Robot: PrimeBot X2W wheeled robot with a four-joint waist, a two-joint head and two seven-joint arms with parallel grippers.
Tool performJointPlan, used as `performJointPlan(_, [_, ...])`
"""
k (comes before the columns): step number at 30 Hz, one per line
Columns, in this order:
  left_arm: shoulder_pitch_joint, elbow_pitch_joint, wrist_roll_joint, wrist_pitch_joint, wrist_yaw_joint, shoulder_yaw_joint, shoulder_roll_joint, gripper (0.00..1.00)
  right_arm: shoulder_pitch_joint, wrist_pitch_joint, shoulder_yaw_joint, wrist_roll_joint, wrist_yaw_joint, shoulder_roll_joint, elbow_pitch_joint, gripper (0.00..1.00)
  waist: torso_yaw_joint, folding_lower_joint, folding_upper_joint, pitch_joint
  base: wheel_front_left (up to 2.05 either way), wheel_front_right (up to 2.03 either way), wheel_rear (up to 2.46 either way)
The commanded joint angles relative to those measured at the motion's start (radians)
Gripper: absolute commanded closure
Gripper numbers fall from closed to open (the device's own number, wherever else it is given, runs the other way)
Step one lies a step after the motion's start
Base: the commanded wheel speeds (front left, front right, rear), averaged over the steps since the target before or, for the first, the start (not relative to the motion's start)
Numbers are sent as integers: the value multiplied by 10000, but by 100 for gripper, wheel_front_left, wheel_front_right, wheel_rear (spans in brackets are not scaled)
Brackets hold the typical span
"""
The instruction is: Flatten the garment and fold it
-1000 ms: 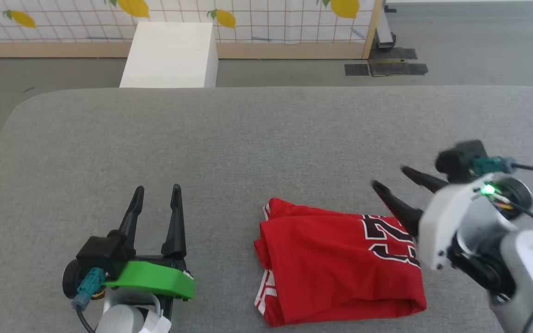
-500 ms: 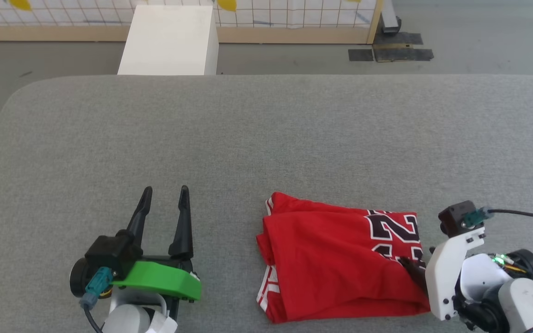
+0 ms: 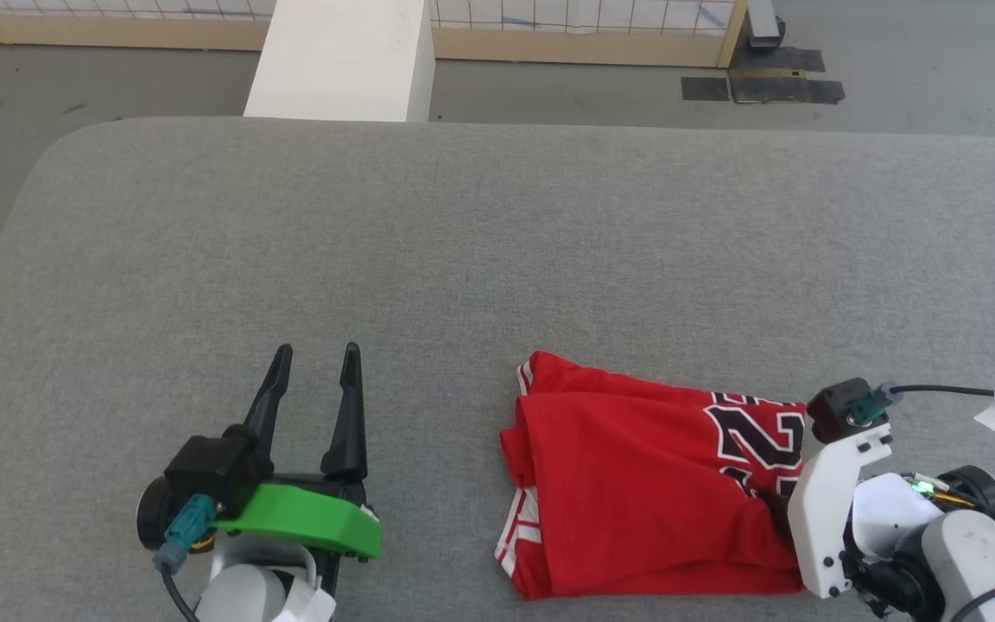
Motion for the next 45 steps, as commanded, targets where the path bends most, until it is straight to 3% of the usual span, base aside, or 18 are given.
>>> performJointPlan(1, [-140,15,-151,-45,44,-27,-26,0,217,64,360,176,-11,112,359,100,23,0,0,-24,0,0,0])
performJointPlan(6, [-88,27,-169,-45,59,0,-26,0,-146,-152,737,288,-11,-505,-214,100,-32,0,0,-145,0,0,0])
performJointPlan(10, [-11,-28,-123,-45,29,45,-25,0,-554,-118,1325,370,-11,-1275,-1046,100,-481,0,0,-172,0,0,0])
performJointPlan(15, [-144,-131,-101,-45,9,106,-25,0,-944,101,1589,622,-11,-2571,-1988,100,-1453,0,0,154,0,0,0])
performJointPlan(21, [-528,-257,43,-45,123,81,-26,0,-1389,204,1348,954,-11,-3892,-2046,100,-2890,0,0,842,0,0,0])
performJointPlan(30, [-1106,-403,467,-37,320,-75,70,0,-2572,-633,370,1021,-11,-4828,-532,100,-3976,0,0,2078,0,0,0])
performJointPlan(41, [-1730,-1142,1008,353,581,-227,437,0,-3816,-1917,-1554,464,-11,-5232,3159,100,-3542,0,0,3857,0,0,0])
performJointPlan(45, [-1731,-1719,1238,637,765,-248,570,0,-4501,-2511,-2121,81,-11,-5067,4333,100,-3430,0,0,4402,0,0,0])
